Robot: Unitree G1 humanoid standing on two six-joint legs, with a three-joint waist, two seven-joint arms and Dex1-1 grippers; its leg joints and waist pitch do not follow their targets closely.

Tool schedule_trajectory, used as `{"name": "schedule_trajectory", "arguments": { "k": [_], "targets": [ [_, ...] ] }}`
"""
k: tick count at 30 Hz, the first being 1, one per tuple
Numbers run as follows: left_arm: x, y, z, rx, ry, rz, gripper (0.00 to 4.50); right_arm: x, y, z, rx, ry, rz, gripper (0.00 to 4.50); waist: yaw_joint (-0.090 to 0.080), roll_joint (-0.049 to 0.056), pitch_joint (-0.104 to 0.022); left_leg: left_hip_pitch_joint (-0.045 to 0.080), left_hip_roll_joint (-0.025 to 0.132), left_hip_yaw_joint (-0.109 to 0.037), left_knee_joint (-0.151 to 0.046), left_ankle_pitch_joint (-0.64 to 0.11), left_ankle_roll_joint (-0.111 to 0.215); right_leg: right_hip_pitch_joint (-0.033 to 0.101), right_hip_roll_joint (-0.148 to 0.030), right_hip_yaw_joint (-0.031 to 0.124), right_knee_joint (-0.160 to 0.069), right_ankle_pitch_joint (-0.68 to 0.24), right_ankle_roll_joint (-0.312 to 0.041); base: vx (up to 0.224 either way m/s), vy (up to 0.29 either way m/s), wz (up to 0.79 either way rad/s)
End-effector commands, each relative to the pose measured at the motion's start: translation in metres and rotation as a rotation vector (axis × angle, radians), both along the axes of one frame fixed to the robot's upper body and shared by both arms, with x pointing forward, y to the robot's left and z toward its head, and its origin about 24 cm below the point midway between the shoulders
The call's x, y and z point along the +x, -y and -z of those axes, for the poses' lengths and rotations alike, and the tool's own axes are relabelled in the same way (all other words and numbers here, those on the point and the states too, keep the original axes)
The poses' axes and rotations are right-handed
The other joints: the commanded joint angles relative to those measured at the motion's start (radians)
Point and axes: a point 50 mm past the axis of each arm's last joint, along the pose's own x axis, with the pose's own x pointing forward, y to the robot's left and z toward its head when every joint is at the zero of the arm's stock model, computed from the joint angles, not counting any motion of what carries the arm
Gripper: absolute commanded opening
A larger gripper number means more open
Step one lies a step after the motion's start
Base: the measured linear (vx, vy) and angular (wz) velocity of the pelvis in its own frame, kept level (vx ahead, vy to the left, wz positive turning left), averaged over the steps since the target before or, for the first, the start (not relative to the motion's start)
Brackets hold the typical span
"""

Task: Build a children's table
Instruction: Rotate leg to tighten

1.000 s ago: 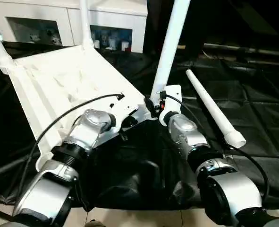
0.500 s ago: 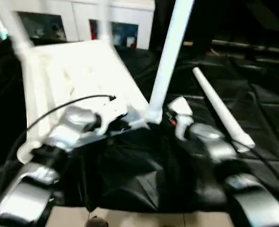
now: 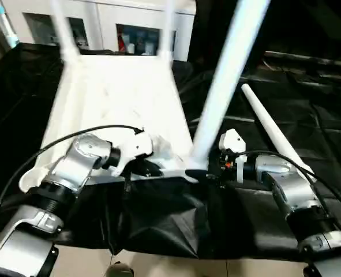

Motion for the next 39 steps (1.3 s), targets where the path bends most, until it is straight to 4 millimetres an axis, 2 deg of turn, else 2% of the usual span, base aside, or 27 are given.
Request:
{"name": "schedule_trajectory", "arguments": {
  "k": [1,3,5,8,10,14,19,21,23,24,25,26,27,28,29,30,31,32,33,34,36,38,39],
  "targets": [
    [-0.003,0.014,-0.012,-0.054,0.035,0.099,0.00,-0.002,0.001,-0.002,0.000,-0.009,0.000,3.73,-0.002,0.014,-0.070,0.016,0.024,0.000,-0.049,-0.025,0.055,0.061,-0.082,0.061,-0.046,0.225,-0.231,0.000,0.000,0.00],
    [-0.003,0.015,-0.011,-0.053,0.035,0.100,0.00,-0.002,0.001,-0.001,0.001,-0.016,0.006,3.73,-0.001,0.014,-0.071,0.015,0.023,0.000,-0.047,-0.022,0.056,0.061,-0.082,0.061,-0.045,0.237,-0.233,0.000,0.000,0.00],
    [-0.002,0.015,-0.011,-0.052,0.036,0.099,0.00,-0.003,0.000,0.000,-0.002,-0.018,0.008,3.38,0.001,0.015,-0.071,0.016,0.023,0.000,-0.047,-0.027,0.053,0.061,-0.083,0.061,-0.045,0.231,-0.232,0.000,0.000,0.00],
    [-0.002,0.015,-0.011,-0.050,0.038,0.097,0.00,-0.003,0.000,0.000,-0.002,-0.026,0.014,3.21,0.006,0.016,-0.072,0.019,0.024,0.001,-0.046,-0.022,0.049,0.060,-0.080,0.061,-0.044,0.239,-0.234,0.000,0.000,0.00],
    [-0.002,0.015,-0.011,-0.050,0.039,0.095,0.00,-0.004,0.000,0.000,0.005,-0.036,0.024,2.90,0.008,0.015,-0.073,0.017,0.024,0.000,-0.046,-0.018,0.048,0.062,-0.081,0.061,-0.042,0.249,-0.232,0.000,0.000,0.00],
    [-0.002,0.015,-0.010,-0.048,0.039,0.093,0.00,-0.007,0.000,0.003,0.002,-0.049,0.026,2.78,0.010,0.014,-0.074,0.016,0.023,0.000,-0.044,-0.016,0.048,0.062,-0.081,0.060,-0.041,0.252,-0.227,0.000,0.000,0.00],
    [0.000,0.014,-0.007,-0.031,0.044,0.049,0.00,-0.008,-0.001,0.012,0.006,-0.074,0.080,2.75,0.008,0.015,-0.071,0.016,0.024,-0.001,-0.046,-0.045,0.036,0.060,-0.084,0.061,-0.044,0.206,-0.227,0.000,0.000,0.00],
    [0.007,0.014,-0.004,-0.008,0.071,-0.029,0.00,-0.003,-0.003,0.023,-0.006,-0.091,0.219,2.75,0.005,0.014,-0.068,0.015,0.024,-0.001,-0.049,-0.074,0.019,0.060,-0.087,0.062,-0.050,0.147,-0.217,0.000,0.000,0.00],
    [0.014,0.017,-0.003,-0.013,0.100,-0.117,0.00,0.004,-0.004,0.033,-0.016,-0.121,0.379,2.74,0.001,0.014,-0.061,0.017,0.024,-0.001,-0.055,-0.114,-0.007,0.054,-0.088,0.063,-0.059,0.056,-0.207,0.000,0.000,0.00],
    [0.014,0.017,-0.003,-0.013,0.100,-0.117,0.00,0.004,-0.004,0.033,-0.016,-0.121,0.379,2.74,0.000,0.014,-0.059,0.019,0.024,-0.001,-0.057,-0.138,-0.020,0.053,-0.090,0.064,-0.063,0.007,-0.201,0.000,0.000,0.00],
    [0.020,0.022,-0.002,-0.013,0.119,-0.191,0.00,0.009,-0.007,0.041,0.000,-0.159,0.516,2.74,-0.004,0.016,-0.054,0.022,0.023,-0.004,-0.062,-0.196,-0.046,0.053,-0.093,0.066,-0.075,-0.129,-0.172,0.000,0.000,0.00],
    [0.022,0.026,-0.001,-0.013,0.128,-0.219,0.00,0.012,-0.009,0.045,0.013,-0.184,0.593,2.74,-0.009,0.016,-0.052,0.023,0.023,-0.003,-0.064,-0.216,-0.051,0.049,-0.094,0.068,-0.079,-0.166,-0.168,-0.050,-0.003,-0.05],
    [0.025,0.032,0.001,-0.014,0.139,-0.268,0.00,0.016,-0.012,0.051,0.024,-0.222,0.707,2.74,-0.015,0.018,-0.050,0.026,0.022,-0.007,-0.068,-0.254,-0.063,0.048,-0.096,0.067,-0.088,-0.251,-0.152,-0.050,-0.003,-0.05],
    [0.025,0.032,0.001,-0.014,0.139,-0.268,0.00,0.016,-0.012,0.051,0.024,-0.222,0.707,2.74,-0.018,0.016,-0.051,0.026,0.023,-0.008,-0.068,-0.258,-0.068,0.049,-0.097,0.067,-0.089,-0.272,-0.145,0.000,0.000,0.00],
    [0.028,0.037,0.002,-0.018,0.144,-0.308,0.00,0.018,-0.016,0.054,0.020,-0.238,0.761,2.74,-0.023,0.019,-0.051,0.026,0.024,-0.010,-0.069,-0.264,-0.070,0.047,-0.095,0.068,-0.092,-0.289,-0.137,0.000,0.000,0.00],
    [0.031,0.044,0.004,-0.023,0.150,-0.361,0.00,0.021,-0.021,0.057,0.014,-0.254,0.816,2.74,-0.022,0.022,-0.053,0.028,0.024,-0.010,-0.067,-0.261,-0.070,0.045,-0.095,0.068,-0.092,-0.278,-0.137,0.000,0.000,0.00],
    [0.034,0.055,0.006,-0.027,0.156,-0.431,0.00,0.024,-0.030,0.061,0.010,-0.283,0.890,2.74,-0.024,0.021,-0.053,0.032,0.022,-0.008,-0.066,-0.260,-0.068,0.041,-0.092,0.070,-0.093,-0.256,-0.142,0.000,0.000,0.00],
    [0.034,0.055,0.006,-0.027,0.156,-0.431,0.00,0.024,-0.030,0.061,0.010,-0.283,0.890,2.74,-0.026,0.021,-0.053,0.031,0.022,-0.007,-0.064,-0.259,-0.069,0.040,-0.092,0.071,-0.091,-0.246,-0.147,0.000,0.000,0.00],
    [0.034,0.064,0.008,-0.031,0.161,-0.464,0.00,0.027,-0.041,0.061,0.016,-0.306,0.924,2.74,-0.027,0.020,-0.054,0.029,0.022,-0.007,-0.065,-0.258,-0.068,0.042,-0.091,0.070,-0.090,-0.235,-0.150,0.000,0.000,0.00],
    [0.034,0.065,0.008,-0.031,0.161,-0.464,0.00,0.027,-0.041,0.061,0.016,-0.306,0.925,2.74,-0.028,0.022,-0.053,0.030,0.021,-0.007,-0.065,-0.261,-0.069,0.040,-0.091,0.070,-0.090,-0.235,-0.151,0.000,0.000,0.00],
    [0.032,0.077,0.009,-0.040,0.157,-0.472,0.00,0.031,-0.054,0.058,0.008,-0.302,0.920,2.74,-0.030,0.020,-0.054,0.028,0.021,-0.007,-0.065,-0.254,-0.062,0.041,-0.090,0.069,-0.090,-0.218,-0.147,0.000,0.000,0.00],
    [0.031,0.083,0.010,-0.041,0.161,-0.474,0.00,0.033,-0.062,0.054,0.009,-0.291,0.903,2.74,-0.031,0.019,-0.056,0.023,0.020,-0.006,-0.063,-0.228,-0.051,0.044,-0.088,0.069,-0.085,-0.172,-0.146,0.000,0.000,0.00],
    [0.031,0.084,0.009,-0.047,0.165,-0.465,0.00,0.036,-0.064,0.051,0.024,-0.278,0.890,3.30,-0.031,0.017,-0.057,0.022,0.019,-0.006,-0.063,-0.222,-0.045,0.045,-0.087,0.068,-0.084,-0.158,-0.146,0.000,0.000,0.00]
  ]
}}
